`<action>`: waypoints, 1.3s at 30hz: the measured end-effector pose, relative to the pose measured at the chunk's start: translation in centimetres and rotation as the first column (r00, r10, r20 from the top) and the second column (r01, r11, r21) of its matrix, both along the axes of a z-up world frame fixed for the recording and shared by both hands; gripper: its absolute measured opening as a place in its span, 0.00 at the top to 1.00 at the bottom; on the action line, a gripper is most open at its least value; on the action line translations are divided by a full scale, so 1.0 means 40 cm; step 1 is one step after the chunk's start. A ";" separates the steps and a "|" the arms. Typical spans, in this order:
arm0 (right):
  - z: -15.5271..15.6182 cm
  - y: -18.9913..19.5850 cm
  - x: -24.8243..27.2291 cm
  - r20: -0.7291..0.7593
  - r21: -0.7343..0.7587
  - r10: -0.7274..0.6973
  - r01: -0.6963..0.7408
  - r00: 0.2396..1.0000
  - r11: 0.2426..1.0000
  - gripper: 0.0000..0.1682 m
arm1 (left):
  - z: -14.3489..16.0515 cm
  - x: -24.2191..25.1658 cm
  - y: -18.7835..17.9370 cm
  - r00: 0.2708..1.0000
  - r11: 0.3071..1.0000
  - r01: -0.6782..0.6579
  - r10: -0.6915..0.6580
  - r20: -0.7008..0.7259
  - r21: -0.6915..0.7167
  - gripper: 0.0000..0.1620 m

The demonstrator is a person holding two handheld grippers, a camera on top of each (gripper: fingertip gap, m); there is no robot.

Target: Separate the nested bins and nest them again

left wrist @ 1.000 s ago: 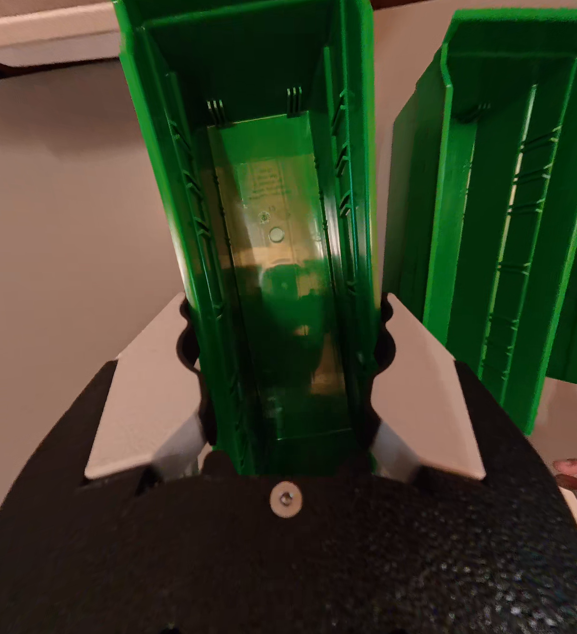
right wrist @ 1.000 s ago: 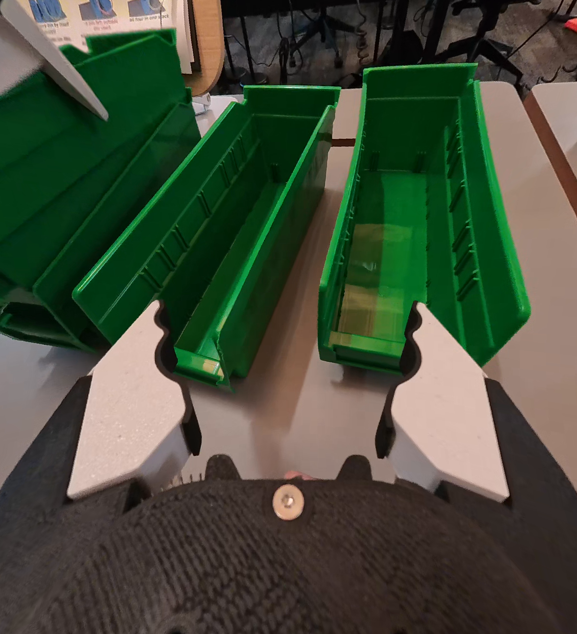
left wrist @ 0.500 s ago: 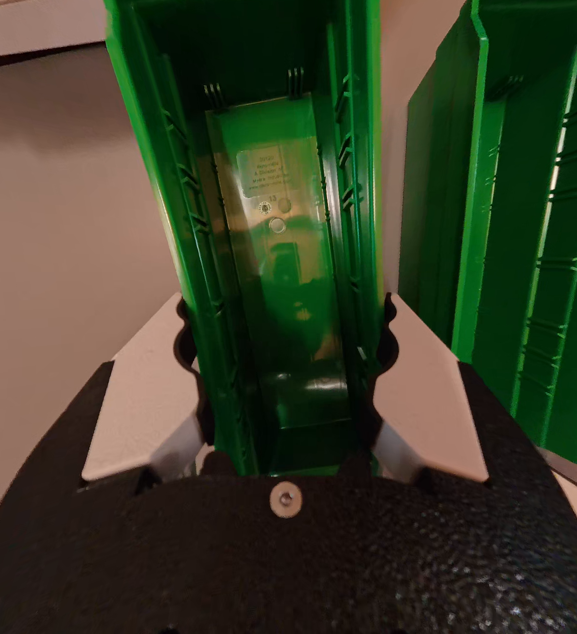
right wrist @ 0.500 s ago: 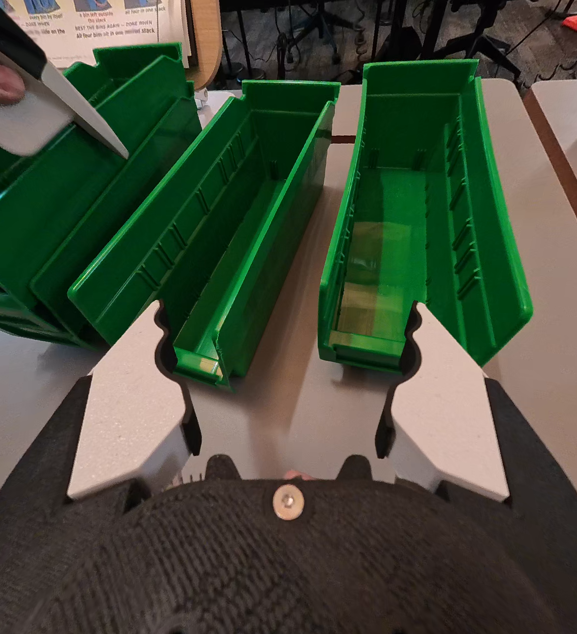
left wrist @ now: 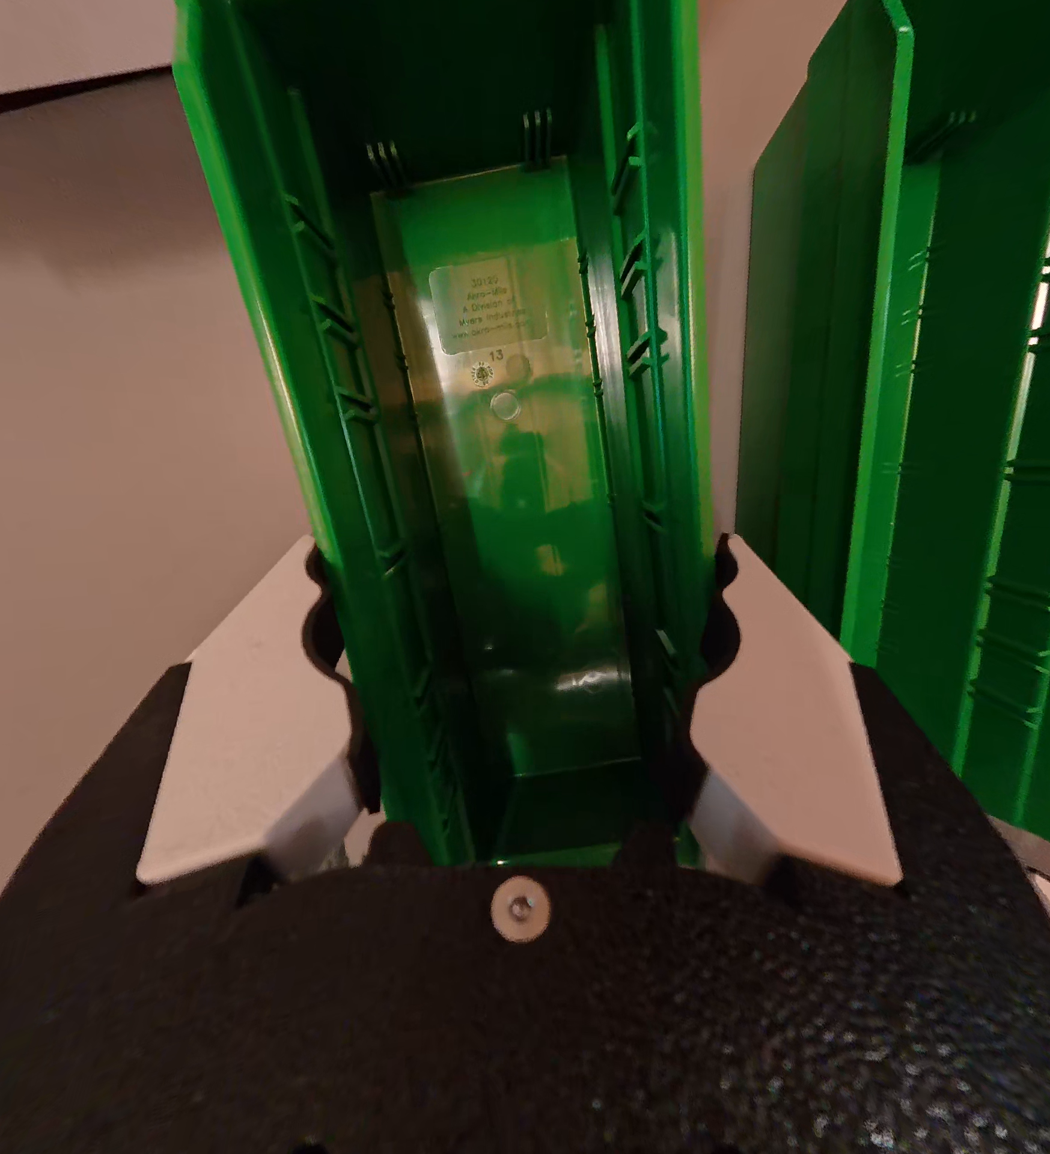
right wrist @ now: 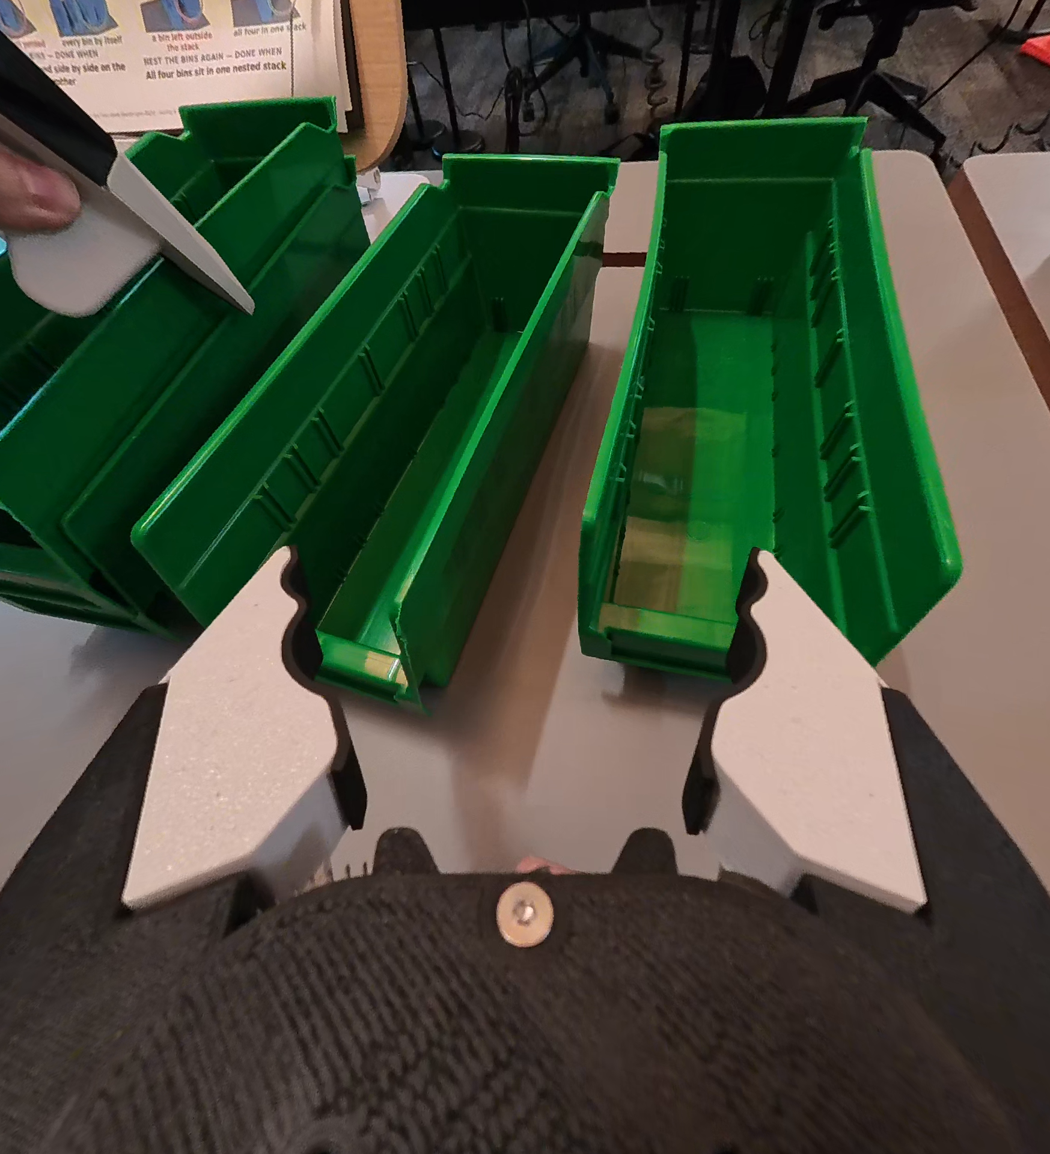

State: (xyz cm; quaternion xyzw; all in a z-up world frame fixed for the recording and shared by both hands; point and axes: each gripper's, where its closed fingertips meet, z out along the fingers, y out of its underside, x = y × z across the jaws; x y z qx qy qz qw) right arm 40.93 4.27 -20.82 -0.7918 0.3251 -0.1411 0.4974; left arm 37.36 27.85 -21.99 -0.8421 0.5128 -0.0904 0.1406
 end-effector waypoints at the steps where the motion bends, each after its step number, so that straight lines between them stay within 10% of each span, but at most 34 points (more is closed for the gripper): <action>1: 0.001 -0.001 0.000 0.000 0.002 0.000 0.000 1.000 1.000 0.21 | 0.000 0.000 0.000 1.000 1.000 0.001 -0.001 -0.001 0.000 0.28; 28: 0.015 0.015 -0.013 0.030 -0.011 0.011 -0.011 0.999 1.000 0.21 | 0.000 0.005 -0.006 0.999 1.000 0.023 -0.023 0.047 -0.011 0.21; 39: -0.006 0.015 -0.006 0.015 -0.030 0.007 -0.007 1.000 1.000 0.21 | 0.127 0.031 0.003 0.986 0.994 0.108 -0.111 0.128 0.034 0.24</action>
